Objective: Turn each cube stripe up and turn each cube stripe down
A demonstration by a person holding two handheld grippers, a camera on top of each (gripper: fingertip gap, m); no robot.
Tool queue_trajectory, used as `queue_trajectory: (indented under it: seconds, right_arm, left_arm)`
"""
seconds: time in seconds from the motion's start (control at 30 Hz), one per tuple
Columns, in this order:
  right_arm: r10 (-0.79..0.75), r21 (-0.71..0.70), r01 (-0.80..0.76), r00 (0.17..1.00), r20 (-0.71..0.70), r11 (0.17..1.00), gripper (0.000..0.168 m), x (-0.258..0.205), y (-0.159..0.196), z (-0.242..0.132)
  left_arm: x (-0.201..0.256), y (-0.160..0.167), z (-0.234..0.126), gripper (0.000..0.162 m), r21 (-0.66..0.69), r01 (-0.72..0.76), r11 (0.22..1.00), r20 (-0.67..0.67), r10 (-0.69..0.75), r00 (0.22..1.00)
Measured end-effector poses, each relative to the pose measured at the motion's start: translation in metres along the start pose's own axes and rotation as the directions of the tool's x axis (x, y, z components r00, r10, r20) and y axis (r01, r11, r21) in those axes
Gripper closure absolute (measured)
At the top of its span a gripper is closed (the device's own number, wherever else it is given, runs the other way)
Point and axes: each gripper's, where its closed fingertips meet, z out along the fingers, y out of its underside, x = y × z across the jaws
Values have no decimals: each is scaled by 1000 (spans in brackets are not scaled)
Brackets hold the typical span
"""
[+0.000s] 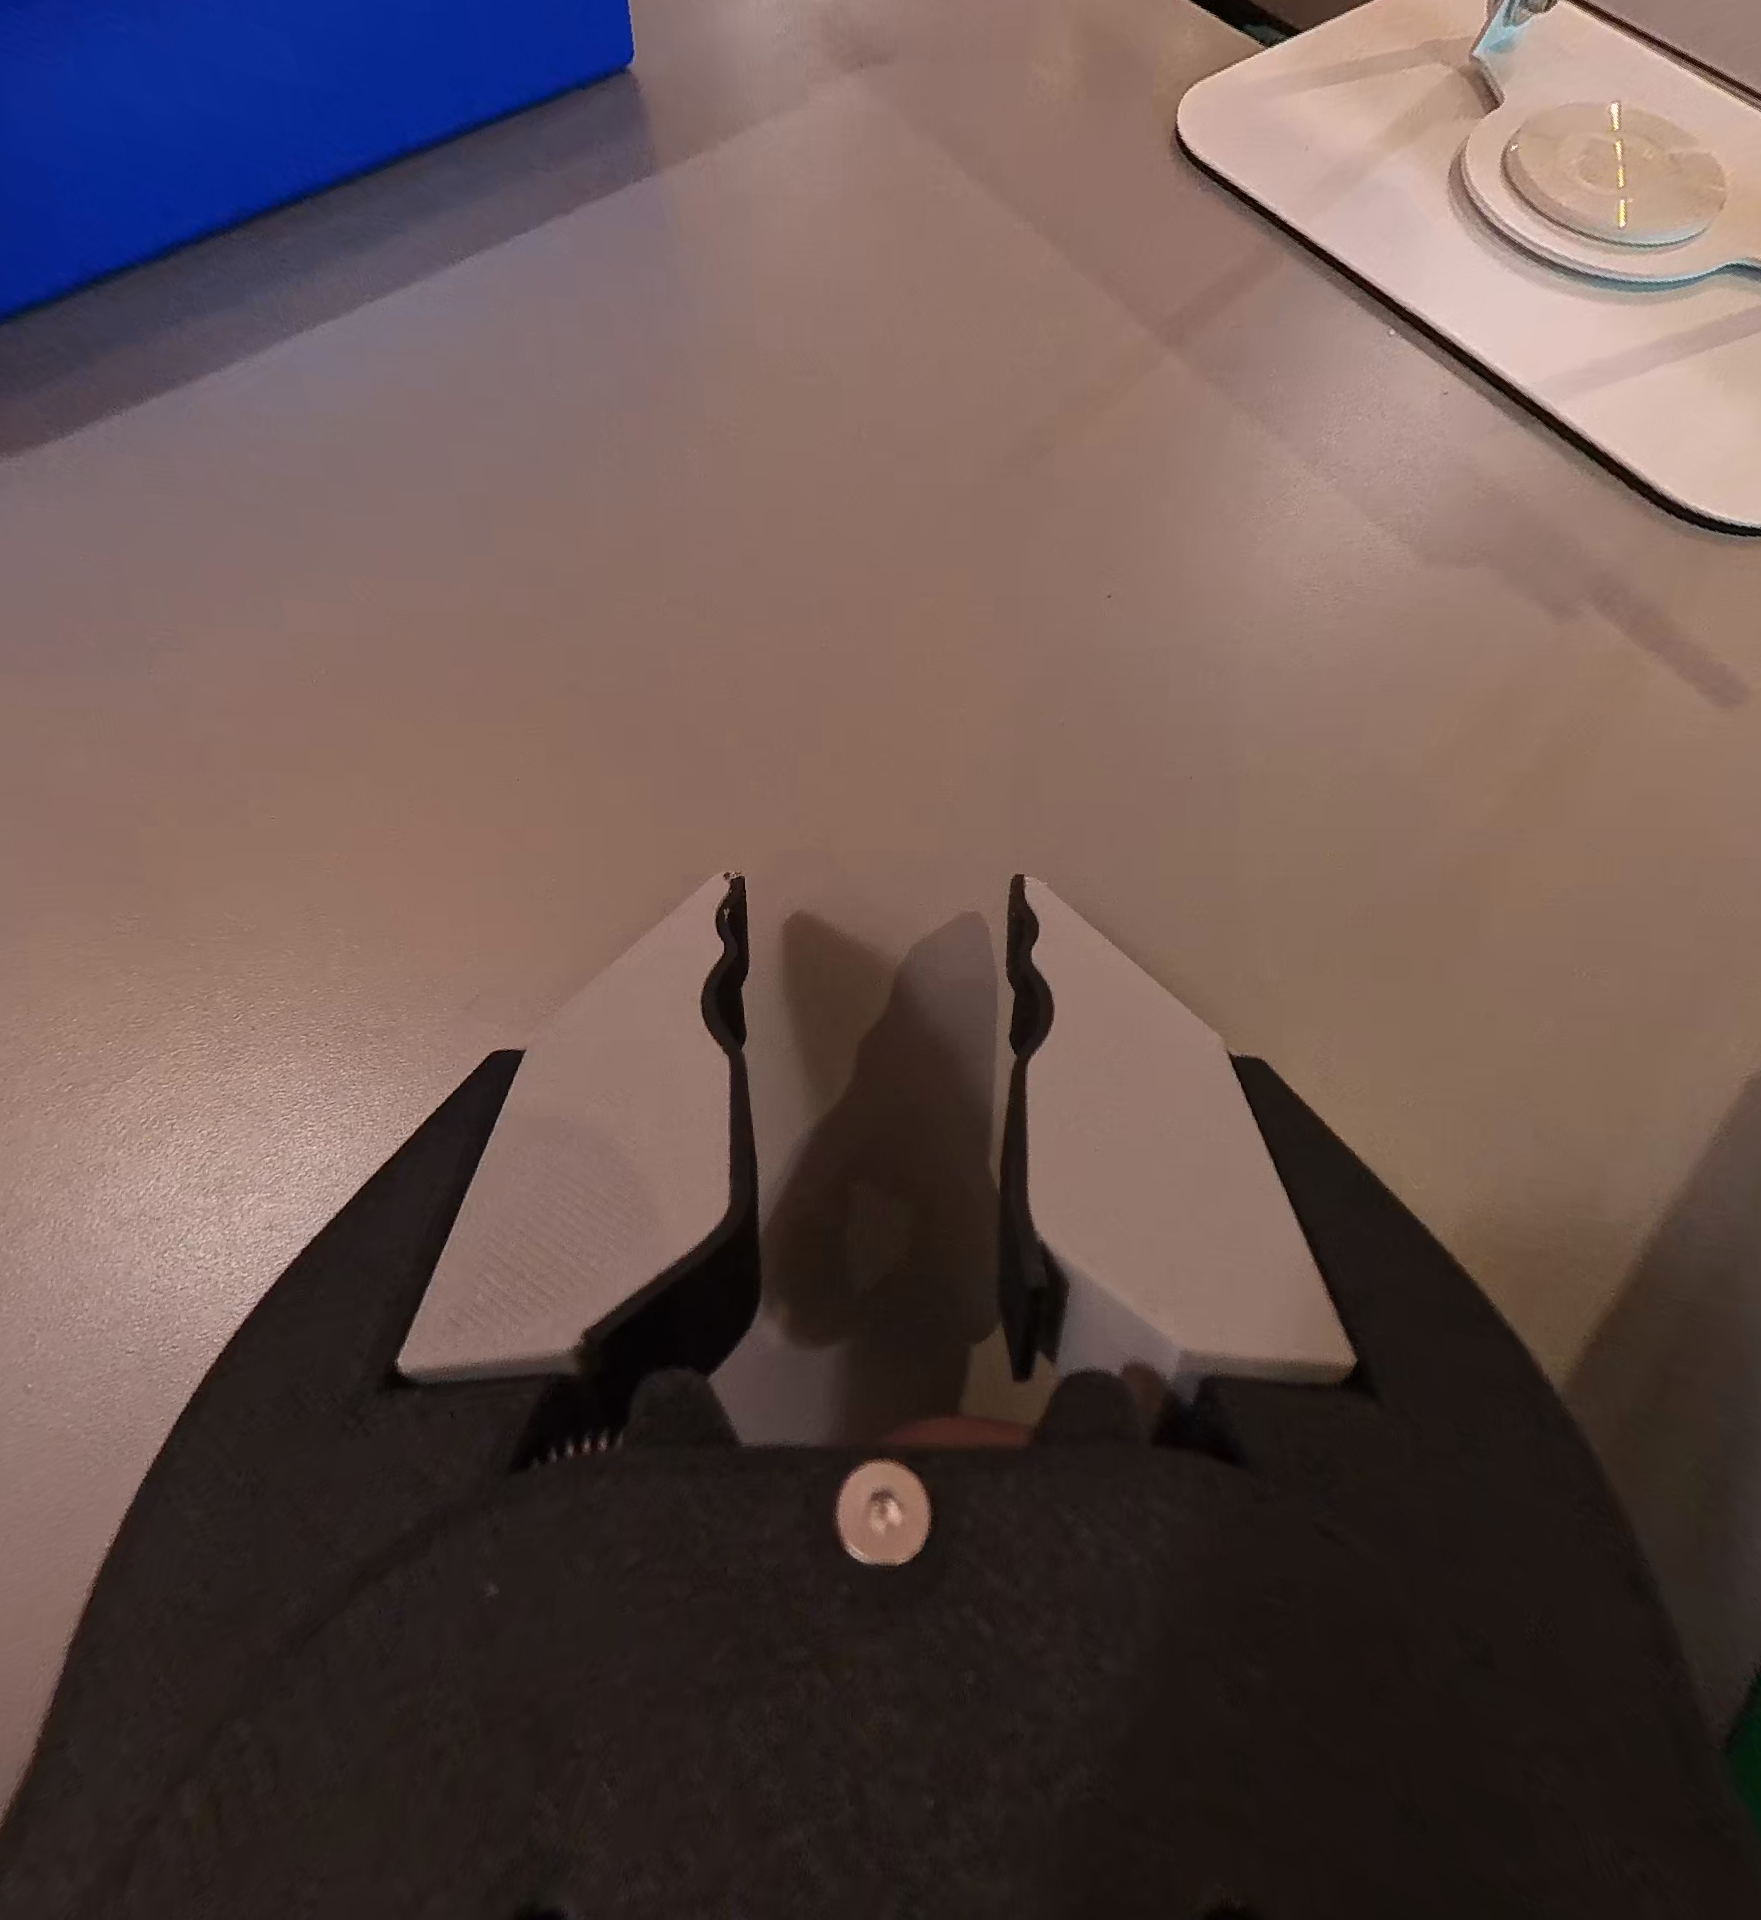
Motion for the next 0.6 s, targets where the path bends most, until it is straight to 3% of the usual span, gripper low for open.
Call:
queue_trajectory:
  seconds: [0.03, 0.17, 0.33, 0.43, 0.6]
  right_arm:
    - [-2, -1, 2, 1000, 0, 1000, 121, 0, 0, 0]
    - [-5, 1, 5, 1000, 4, 1000, 121, -2, 0, 0]
    - [3, 10, -3, 1000, 21, 1000, 121, -4, -2, -1]
    - [7, 23, -8, 999, 51, 1000, 120, -10, -4, -1]
    - [32, 102, -53, 978, 205, 993, 118, -32, -19, -9]
  left_arm:
    - [2, 1, 2, 106, -3, -12, 1000, -3, 12, 1000]
    - [1, -5, 0, 108, 25, -43, 999, 15, 43, 999]
    - [6, -50, -42, 108, 222, -128, 967, 90, 110, 990]
    - [41, -89, -90, 108, 414, -217, 884, 94, 196, 976]
    - [151, -128, -164, 109, 687, -313, 655, 37, 399, 916]
